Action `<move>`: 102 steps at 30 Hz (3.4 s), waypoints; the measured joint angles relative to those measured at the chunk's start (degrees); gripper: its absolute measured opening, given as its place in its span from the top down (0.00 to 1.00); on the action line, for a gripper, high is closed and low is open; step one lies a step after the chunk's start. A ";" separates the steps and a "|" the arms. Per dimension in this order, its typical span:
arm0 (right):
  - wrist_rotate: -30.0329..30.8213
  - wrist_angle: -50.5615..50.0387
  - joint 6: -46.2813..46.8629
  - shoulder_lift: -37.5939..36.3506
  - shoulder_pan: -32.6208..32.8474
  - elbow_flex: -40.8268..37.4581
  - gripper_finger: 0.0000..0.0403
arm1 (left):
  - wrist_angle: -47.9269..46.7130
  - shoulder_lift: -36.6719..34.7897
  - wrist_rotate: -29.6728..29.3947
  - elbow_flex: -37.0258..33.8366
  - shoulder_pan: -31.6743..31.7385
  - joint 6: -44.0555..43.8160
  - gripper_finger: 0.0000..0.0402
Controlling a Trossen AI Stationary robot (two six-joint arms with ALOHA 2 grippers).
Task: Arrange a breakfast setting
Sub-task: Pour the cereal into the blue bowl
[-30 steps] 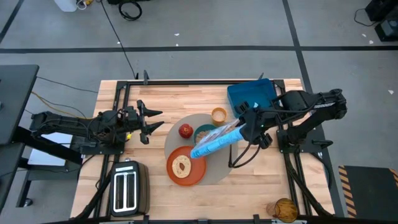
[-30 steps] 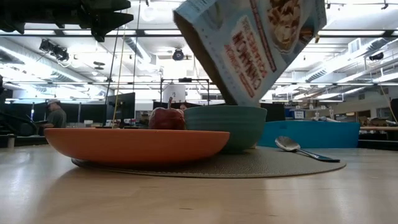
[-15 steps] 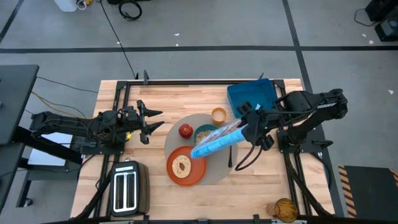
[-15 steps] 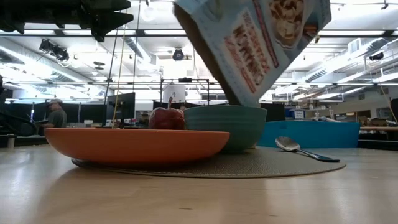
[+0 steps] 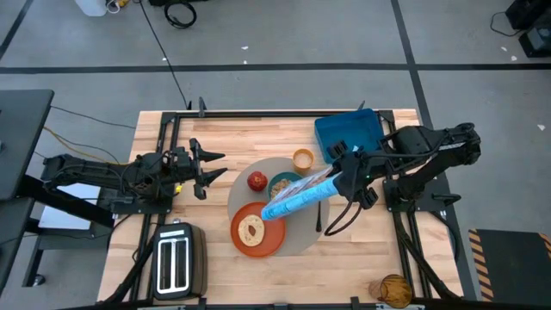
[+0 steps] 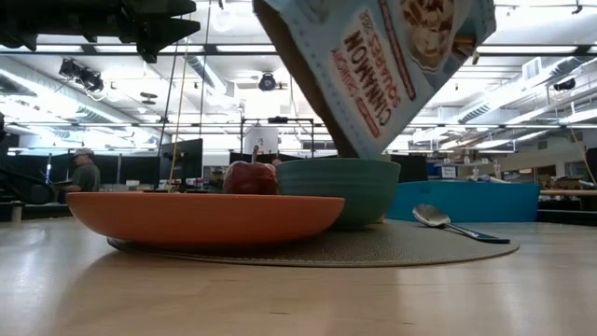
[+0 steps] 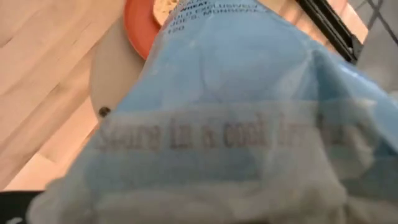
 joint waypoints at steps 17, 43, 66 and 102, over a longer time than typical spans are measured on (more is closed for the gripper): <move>0.19 0.28 1.32 0.04 0.14 -0.58 0.62 | -0.01 0.00 -0.01 0.00 0.00 0.00 0.46; -0.57 -0.13 1.11 1.40 -0.02 -0.60 0.62 | -0.01 0.00 -0.02 0.00 0.00 0.00 0.46; -6.19 13.42 4.93 -16.33 -10.27 -15.35 0.62 | -0.01 0.01 0.01 0.00 0.00 0.00 0.46; -28.42 154.29 23.34 -16.93 -25.15 -75.89 0.62 | 36.38 27.32 5.29 -0.02 1.77 -4.20 0.45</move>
